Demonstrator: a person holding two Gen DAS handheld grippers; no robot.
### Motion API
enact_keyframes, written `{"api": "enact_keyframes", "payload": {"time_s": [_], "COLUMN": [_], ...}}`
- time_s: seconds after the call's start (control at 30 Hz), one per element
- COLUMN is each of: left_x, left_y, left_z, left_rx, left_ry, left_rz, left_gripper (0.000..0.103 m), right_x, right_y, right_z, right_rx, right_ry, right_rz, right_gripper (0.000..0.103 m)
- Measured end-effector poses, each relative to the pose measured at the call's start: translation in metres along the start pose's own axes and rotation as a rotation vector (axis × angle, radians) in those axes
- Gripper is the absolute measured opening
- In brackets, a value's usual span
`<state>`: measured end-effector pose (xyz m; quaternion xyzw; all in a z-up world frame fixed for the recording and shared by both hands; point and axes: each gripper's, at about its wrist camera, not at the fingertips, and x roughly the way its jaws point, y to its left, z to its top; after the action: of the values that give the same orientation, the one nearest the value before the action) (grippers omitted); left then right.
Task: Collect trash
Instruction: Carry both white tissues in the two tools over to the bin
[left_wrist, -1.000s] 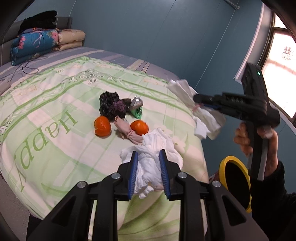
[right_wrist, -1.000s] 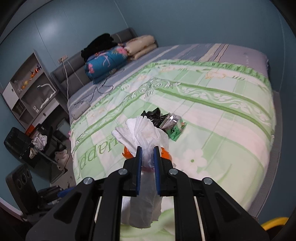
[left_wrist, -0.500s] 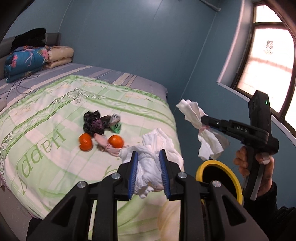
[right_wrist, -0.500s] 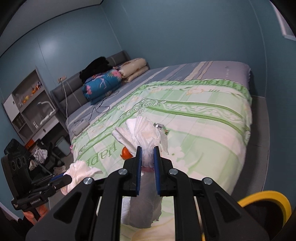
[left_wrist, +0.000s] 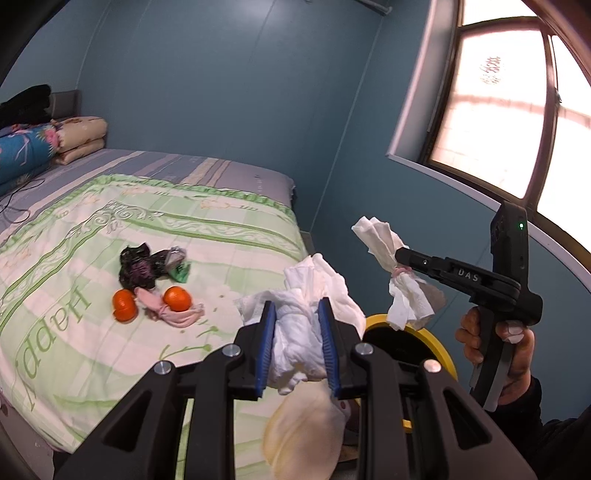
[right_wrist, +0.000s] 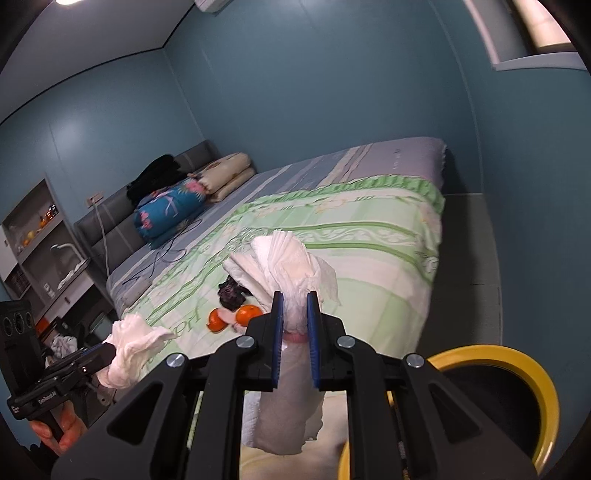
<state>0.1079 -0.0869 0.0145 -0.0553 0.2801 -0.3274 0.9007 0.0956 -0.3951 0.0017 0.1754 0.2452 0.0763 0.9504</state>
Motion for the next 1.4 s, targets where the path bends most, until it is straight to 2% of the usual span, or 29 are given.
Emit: {"api": "enact_keyframes", "payload": {"time_s": [0.43, 0.63, 1.1, 1.4], "left_x": [0.012, 0.026, 0.100, 0.161], "left_y": [-0.048, -0.068, -0.096, -0.121], "left_z": [0.009, 0.008, -0.016, -0.052], "left_rx": [0.080, 0.115, 0.153, 0.197], "left_ry": [-0.002, 0.017, 0.168, 0.325], "left_rz": [-0.075, -0.106, -0.192, -0.221], "left_gripper": [0.023, 0.023, 0.023, 0.023], "right_x": [-0.068, -0.087, -0.101, -0.105], "right_y": [-0.027, -0.037, -0.073, -0.087], "right_z": [-0.008, -0.014, -0.024, -0.029], "right_rx": [0.024, 0.042, 0.089, 0.079], "right_ry": [-0.159, -0.197, -0.244, -0.268], "right_rz": [-0.139, -0.188, -0.308, -0.398], "right_gripper": [0.011, 0.011, 0.011, 0.011]}}
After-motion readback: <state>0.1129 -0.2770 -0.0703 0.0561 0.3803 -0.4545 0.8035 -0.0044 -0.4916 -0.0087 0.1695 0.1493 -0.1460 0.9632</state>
